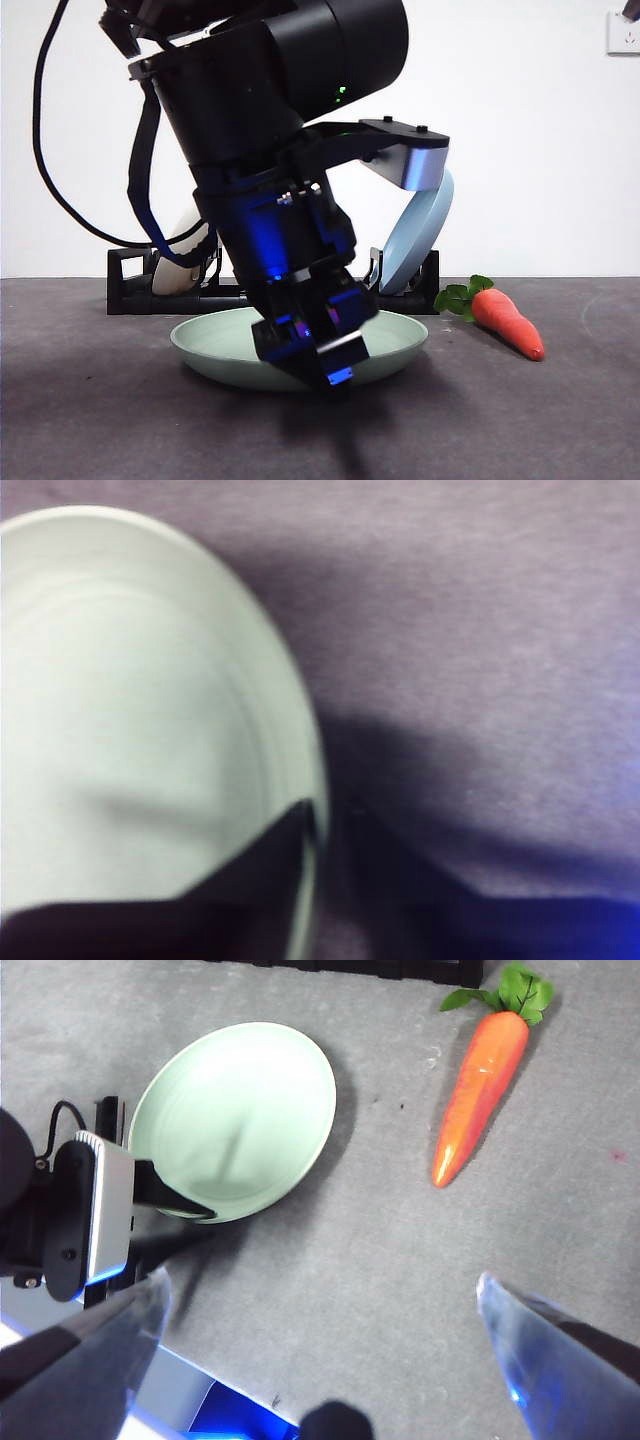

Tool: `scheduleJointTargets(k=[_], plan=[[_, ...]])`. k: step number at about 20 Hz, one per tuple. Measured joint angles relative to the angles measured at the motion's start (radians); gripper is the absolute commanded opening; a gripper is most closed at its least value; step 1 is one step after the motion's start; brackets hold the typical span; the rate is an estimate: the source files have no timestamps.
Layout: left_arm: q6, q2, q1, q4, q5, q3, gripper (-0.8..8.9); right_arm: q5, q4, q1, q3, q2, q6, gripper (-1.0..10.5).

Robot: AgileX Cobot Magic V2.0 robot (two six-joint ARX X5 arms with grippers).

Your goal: Take the green plate from the plate rack,put the plate on the table,take the carrot from the table,put the carrot in the plate

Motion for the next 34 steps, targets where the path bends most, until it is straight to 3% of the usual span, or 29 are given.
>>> scheduleJointTargets(k=[6,11,14,17,25,30,34], plan=[[-0.055,-0.041,-0.002,-0.048,0.003,0.037,2.85,0.0,0.089,0.0,0.0,0.059,0.014,6.0],[-0.241,-0.224,-0.003,-0.088,0.058,0.147,2.84,0.009,0.316,0.0,0.001,0.236,0.057,6.0],[-0.36,-0.351,-0.009,-0.082,0.121,0.175,2.84,0.056,0.484,0.01,0.002,0.396,0.087,6.0],[-0.423,-0.458,-0.01,-0.095,0.135,0.175,2.84,0.106,0.625,0.039,0.003,0.563,0.098,5.9],[-0.472,-0.585,-0.01,-0.199,0.139,0.175,2.84,0.321,0.95,0.129,0.003,0.907,0.105,5.9],[-0.478,-0.588,-0.01,-0.233,0.139,0.174,2.83,0.367,1.019,0.137,0.003,1.017,0.105,4.4],[-0.478,-0.588,-0.01,-0.24,0.137,0.174,2.83,0.37,1.024,0.137,0.003,1.022,0.109,0.8]])
